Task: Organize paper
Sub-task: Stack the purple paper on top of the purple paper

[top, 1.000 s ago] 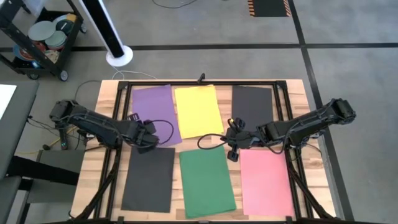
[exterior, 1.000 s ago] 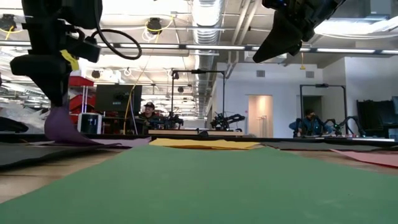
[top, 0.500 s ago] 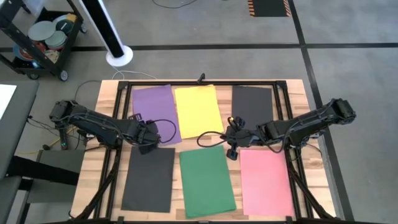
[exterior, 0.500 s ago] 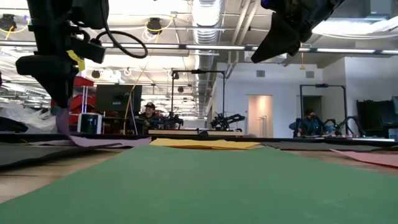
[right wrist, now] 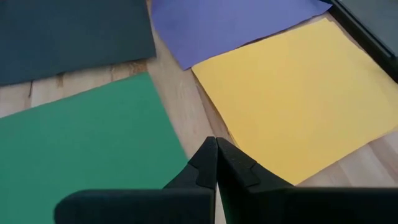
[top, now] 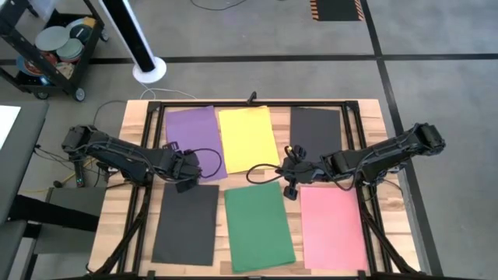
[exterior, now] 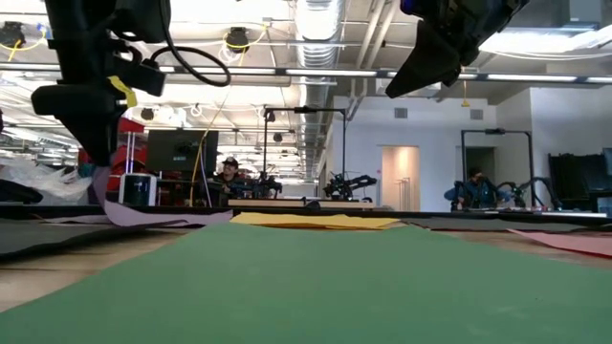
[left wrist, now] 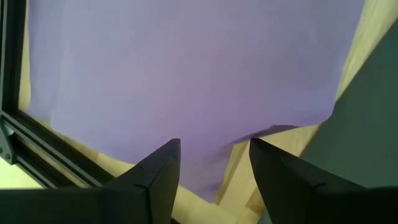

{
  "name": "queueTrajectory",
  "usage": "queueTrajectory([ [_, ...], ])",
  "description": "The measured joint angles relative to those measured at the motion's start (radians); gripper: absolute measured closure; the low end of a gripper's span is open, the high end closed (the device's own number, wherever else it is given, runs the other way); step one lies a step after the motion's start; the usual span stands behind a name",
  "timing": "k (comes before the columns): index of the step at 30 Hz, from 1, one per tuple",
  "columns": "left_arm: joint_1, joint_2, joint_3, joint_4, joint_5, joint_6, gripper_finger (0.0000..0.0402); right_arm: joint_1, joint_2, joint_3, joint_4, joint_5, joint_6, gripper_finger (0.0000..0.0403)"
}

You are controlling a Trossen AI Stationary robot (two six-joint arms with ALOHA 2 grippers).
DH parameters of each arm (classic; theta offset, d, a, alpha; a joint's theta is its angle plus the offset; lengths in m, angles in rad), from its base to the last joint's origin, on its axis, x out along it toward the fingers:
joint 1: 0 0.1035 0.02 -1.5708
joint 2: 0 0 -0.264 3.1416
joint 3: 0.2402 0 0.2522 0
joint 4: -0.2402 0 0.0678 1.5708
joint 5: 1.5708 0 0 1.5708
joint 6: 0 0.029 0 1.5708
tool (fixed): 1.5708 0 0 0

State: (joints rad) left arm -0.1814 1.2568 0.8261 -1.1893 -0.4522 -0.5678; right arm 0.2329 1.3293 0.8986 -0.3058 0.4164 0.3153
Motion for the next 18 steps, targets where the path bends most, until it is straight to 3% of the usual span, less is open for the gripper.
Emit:
queueTrajectory([
  [10,0.0,0.0,0.0,0.025,-0.018,0.026,0.0212,0.0,0.0,0.0,-0.002,0.0,-0.014,0.0403],
  [18,0.0,0.0,0.0,0.1,0.117,0.023,0.0212,0.0,0.0,0.0,-0.004,0.0,-0.035,0.0403],
])
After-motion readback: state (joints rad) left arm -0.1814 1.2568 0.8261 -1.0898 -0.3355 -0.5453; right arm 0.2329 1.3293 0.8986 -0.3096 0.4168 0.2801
